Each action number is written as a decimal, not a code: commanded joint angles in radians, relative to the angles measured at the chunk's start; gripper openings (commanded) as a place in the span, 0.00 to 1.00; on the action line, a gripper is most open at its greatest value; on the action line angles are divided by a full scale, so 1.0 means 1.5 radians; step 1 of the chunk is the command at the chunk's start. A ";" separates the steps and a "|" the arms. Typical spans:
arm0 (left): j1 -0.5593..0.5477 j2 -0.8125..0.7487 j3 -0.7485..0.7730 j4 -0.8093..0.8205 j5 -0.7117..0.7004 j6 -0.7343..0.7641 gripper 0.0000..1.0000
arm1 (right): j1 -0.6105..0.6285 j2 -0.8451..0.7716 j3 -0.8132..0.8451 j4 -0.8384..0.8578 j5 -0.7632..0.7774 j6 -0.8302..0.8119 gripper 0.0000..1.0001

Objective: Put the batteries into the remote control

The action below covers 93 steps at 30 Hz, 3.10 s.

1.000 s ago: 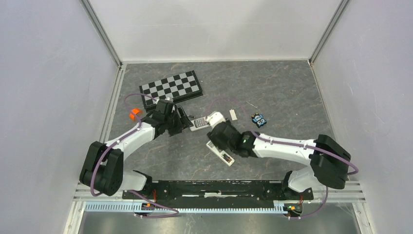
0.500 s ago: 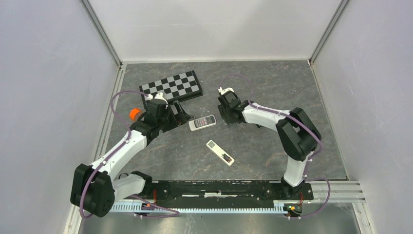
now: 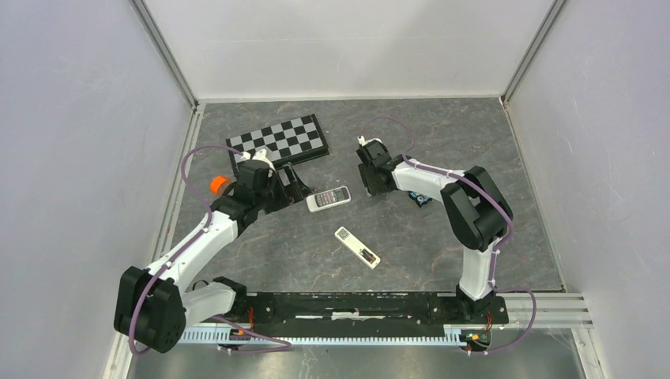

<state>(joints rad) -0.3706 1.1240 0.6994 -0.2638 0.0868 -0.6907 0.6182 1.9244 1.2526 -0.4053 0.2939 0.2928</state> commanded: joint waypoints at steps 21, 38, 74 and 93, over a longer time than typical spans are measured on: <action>0.003 0.026 0.019 0.041 0.050 0.013 0.93 | -0.030 -0.022 -0.076 -0.001 -0.047 0.081 0.47; 0.003 0.037 0.021 0.048 0.064 0.006 0.91 | -0.037 -0.021 -0.084 -0.012 -0.034 0.073 0.47; -0.035 0.141 0.029 0.169 0.203 -0.058 0.88 | -0.036 -0.175 -0.159 -0.010 -0.170 0.010 0.35; -0.043 0.151 0.029 0.162 0.189 -0.050 0.87 | -0.004 -0.085 -0.087 -0.078 -0.118 -0.087 0.52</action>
<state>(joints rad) -0.4335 1.3499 0.7094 -0.0494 0.3676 -0.7464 0.6025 1.7611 1.0698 -0.5087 0.0917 0.1944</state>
